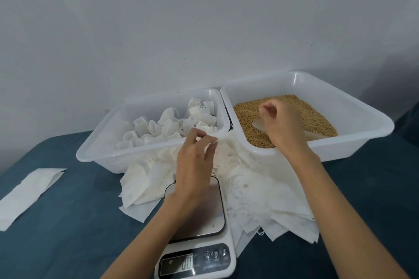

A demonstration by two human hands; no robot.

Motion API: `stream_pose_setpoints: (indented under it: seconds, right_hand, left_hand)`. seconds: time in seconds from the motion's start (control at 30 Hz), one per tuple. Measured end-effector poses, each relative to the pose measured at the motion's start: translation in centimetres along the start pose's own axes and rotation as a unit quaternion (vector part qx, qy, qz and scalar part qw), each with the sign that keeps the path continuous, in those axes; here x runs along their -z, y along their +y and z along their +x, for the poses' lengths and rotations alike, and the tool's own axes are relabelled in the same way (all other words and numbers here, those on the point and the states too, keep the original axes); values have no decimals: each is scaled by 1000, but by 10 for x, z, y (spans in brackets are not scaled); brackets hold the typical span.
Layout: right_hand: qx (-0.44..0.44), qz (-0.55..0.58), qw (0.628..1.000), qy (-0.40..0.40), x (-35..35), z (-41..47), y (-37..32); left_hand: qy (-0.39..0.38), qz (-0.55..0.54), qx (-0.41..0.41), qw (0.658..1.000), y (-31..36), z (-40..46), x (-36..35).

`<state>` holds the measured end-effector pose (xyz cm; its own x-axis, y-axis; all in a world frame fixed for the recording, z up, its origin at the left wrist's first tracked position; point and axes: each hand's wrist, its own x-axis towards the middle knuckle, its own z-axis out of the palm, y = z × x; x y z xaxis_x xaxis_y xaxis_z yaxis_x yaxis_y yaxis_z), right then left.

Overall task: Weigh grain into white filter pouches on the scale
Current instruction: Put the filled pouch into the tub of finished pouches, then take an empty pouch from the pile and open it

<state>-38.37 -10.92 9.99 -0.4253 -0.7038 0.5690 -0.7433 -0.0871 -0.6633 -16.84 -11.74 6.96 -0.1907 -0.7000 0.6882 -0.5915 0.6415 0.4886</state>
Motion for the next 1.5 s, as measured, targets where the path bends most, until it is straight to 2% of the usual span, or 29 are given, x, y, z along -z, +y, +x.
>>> stream_pose_setpoints:
  seconds: [0.1,0.17,0.27,0.37,0.5,0.63,0.8,1.03,1.1,1.2,1.3,1.4,1.5]
  right_hand:
    - [95,65,992,59,8,-7,-20]
    - [130,169,976,36,8,-17,-40]
    - [85,285,942,-158,-2,-39,-66]
    - [56,267,908,-318,-19,-58,-71]
    - [19,289,898,-332,-33,-63,-66]
    - [-16,347,889,-299,-38,-60,-61]
    - [3,306,898,-318,-44,-67,-57]
    - [1,327,905,-272,-42,-67,-55]
    - [18,313,914,-258,-43,-67,-53]
    - [33,290,923,-250,-42,-70,-56]
    - [52,258,932,-249,-44,-71,-59]
    - [69,240,931,-265,-46,-73,-61]
    - [42,291,915,-275,-44,-77,-64]
  left_hand:
    - [55,-167,129,976,3,5,19]
    - [64,-278,193,939,2,4,35]
    - [16,-420,256,870,-3,-4,53]
    - [-22,-462,284,840,-11,-14,57]
    - [13,-453,310,836,-27,-23,58]
    - [26,-418,285,862,-37,-22,64]
    - [-7,-410,262,873,-40,-23,69]
    - [34,-326,278,903,-40,-26,62]
    - [42,-327,244,912,-37,-26,63]
    - [-35,-398,195,896,-27,-29,64]
    - [-90,-385,183,900,-18,-33,61]
    - [-91,-366,190,906,-15,-36,58]
    - [-77,-370,188,907,-17,-34,54]
